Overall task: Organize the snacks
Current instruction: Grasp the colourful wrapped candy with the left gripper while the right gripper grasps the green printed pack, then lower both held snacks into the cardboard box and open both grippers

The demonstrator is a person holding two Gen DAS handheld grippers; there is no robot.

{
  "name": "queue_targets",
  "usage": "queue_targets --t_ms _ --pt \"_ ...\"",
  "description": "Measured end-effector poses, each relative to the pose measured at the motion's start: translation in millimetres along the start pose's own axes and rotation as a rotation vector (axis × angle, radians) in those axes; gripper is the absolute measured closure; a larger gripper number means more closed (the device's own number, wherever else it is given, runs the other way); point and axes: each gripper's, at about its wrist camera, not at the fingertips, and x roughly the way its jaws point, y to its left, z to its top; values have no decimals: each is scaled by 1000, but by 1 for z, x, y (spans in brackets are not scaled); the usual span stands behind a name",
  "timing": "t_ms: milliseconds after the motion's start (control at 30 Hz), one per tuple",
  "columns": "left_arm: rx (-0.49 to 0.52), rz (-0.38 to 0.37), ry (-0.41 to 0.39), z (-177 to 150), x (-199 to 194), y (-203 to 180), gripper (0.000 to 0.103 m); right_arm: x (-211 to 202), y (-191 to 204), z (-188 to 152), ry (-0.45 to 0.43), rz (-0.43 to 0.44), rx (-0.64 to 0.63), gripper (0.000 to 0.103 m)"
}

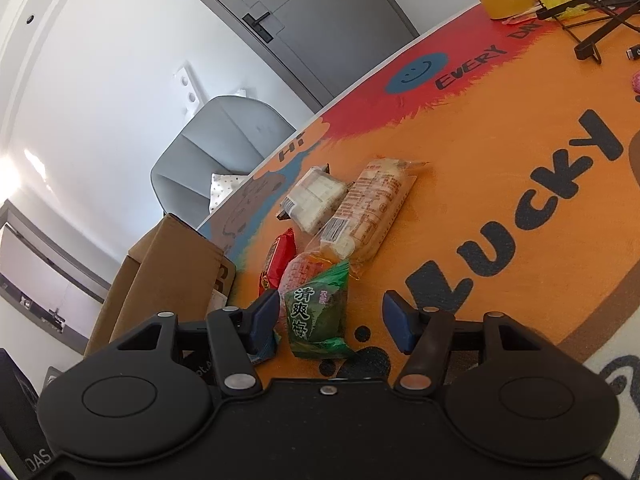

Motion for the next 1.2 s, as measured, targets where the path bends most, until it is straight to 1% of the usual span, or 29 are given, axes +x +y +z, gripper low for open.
queue_targets --t_ms 33,67,100,167,267,300,367,400,433,533,833,1033,1200 --pt "-6 -3 7 -1 2 0 53 1 1 0 0 -4 -4 44" --pt "-13 -6 6 -1 2 1 56 2 3 -1 1 -9 -9 44" --pt "-16 -4 0 -1 2 2 62 2 5 -1 4 -11 -13 44" --pt "-31 -20 9 -1 2 5 70 4 8 -2 12 -11 -20 44" --pt "-46 -47 13 0 -3 7 72 6 12 -4 19 -15 -32 47" --pt "-38 -46 8 0 -6 7 72 8 13 -4 21 -10 -33 51" --pt "-29 -50 12 -1 -9 7 72 10 12 -5 28 5 -17 62" --pt "-37 -59 17 -1 -11 9 72 10 13 -5 26 -2 -21 72" --pt "-46 -70 11 -1 -14 11 72 8 14 -6 21 -16 -32 73" --pt "-39 -83 -28 2 -26 11 72 -2 18 -6 -13 3 -46 75" --pt "-46 -143 -104 12 -61 14 72 -32 37 -6 -86 27 -81 76" --pt "-49 -150 -162 20 -84 22 72 -46 55 -10 -111 52 -109 76" --pt "-61 -147 -215 28 -105 37 72 -56 78 -13 -129 69 -148 76"
